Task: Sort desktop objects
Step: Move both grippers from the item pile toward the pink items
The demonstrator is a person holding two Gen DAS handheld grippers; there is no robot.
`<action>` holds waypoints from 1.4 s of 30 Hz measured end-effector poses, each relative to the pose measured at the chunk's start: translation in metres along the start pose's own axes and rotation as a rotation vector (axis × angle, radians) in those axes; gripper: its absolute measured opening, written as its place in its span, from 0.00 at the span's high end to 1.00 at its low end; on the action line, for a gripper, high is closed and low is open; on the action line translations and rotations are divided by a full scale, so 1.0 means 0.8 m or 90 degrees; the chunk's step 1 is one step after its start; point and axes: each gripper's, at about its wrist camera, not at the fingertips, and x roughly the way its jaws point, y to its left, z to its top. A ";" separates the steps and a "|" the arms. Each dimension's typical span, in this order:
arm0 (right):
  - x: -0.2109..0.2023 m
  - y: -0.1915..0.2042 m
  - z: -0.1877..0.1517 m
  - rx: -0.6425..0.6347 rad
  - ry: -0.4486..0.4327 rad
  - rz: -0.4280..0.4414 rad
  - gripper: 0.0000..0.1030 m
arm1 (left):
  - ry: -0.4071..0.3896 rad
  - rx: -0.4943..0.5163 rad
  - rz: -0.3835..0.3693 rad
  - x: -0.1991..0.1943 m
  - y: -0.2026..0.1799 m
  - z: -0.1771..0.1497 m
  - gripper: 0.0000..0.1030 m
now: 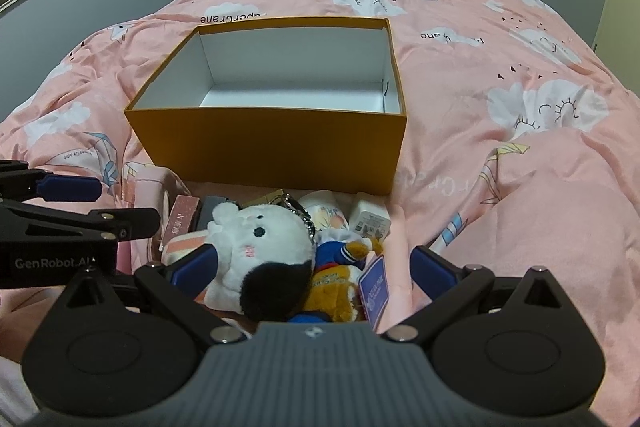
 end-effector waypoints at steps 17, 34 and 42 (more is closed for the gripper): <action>0.001 -0.008 -0.004 0.007 -0.005 0.021 0.01 | -0.003 -0.012 -0.001 -0.001 0.002 0.002 0.25; 0.029 -0.001 0.044 -0.010 0.053 0.116 0.33 | 0.050 -0.094 -0.041 0.001 0.082 0.010 0.59; 0.067 0.065 0.067 -0.116 0.096 0.217 0.47 | 0.095 -0.126 -0.039 0.027 0.103 0.006 0.59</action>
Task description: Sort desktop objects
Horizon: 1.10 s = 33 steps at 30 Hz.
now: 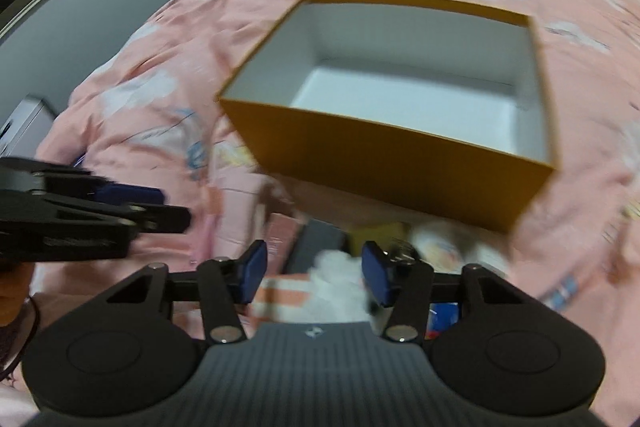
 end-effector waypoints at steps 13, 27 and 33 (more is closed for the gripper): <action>0.084 0.045 0.013 -0.106 0.119 0.096 0.60 | 0.091 -0.031 -0.018 0.052 0.034 -0.015 0.62; 0.105 0.060 0.002 -0.158 0.158 0.118 0.74 | 0.089 -0.018 -0.056 0.047 0.045 -0.038 0.66; 0.107 0.055 0.005 -0.151 0.153 0.106 0.89 | 0.078 -0.014 -0.060 0.046 0.041 -0.041 0.62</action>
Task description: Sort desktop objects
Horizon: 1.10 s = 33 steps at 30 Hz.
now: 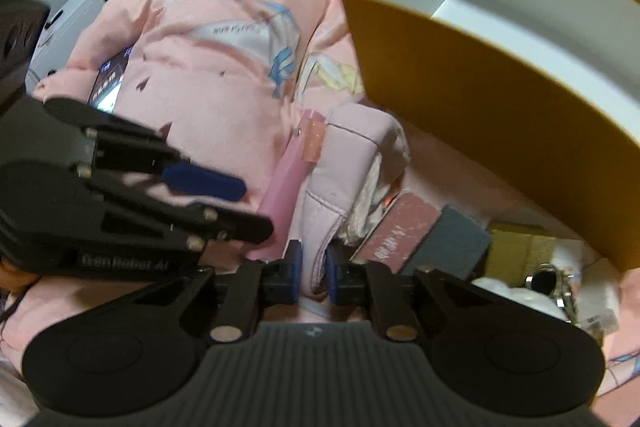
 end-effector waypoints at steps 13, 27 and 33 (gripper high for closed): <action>-0.071 -0.012 0.023 0.030 -0.112 -0.019 0.90 | -0.005 0.046 0.046 0.011 -0.017 -0.011 0.76; -0.092 -0.021 0.025 0.140 -0.064 0.113 0.90 | -0.086 -0.003 -0.009 -0.099 0.000 0.011 0.83; -0.059 -0.051 0.044 0.216 -0.044 0.144 0.90 | -0.068 -0.016 -0.006 -0.074 0.009 0.031 0.83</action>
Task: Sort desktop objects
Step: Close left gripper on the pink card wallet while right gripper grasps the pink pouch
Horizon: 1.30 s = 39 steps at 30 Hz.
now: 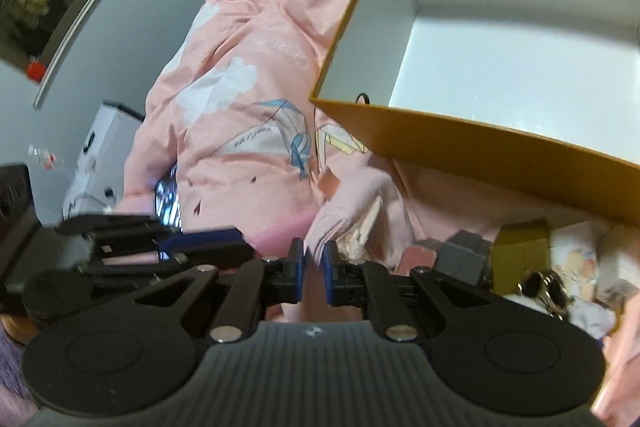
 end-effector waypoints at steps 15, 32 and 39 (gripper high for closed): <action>0.011 0.006 -0.010 -0.056 -0.110 -0.096 0.64 | -0.049 -0.083 0.000 0.040 0.019 0.006 0.84; 0.037 0.034 -0.063 -0.123 -0.042 -0.108 0.60 | -0.009 -0.093 -0.016 0.052 0.020 -0.014 0.52; 0.044 0.029 -0.053 -0.131 -0.054 -0.156 0.68 | -0.006 -0.091 0.040 0.060 0.022 -0.014 0.61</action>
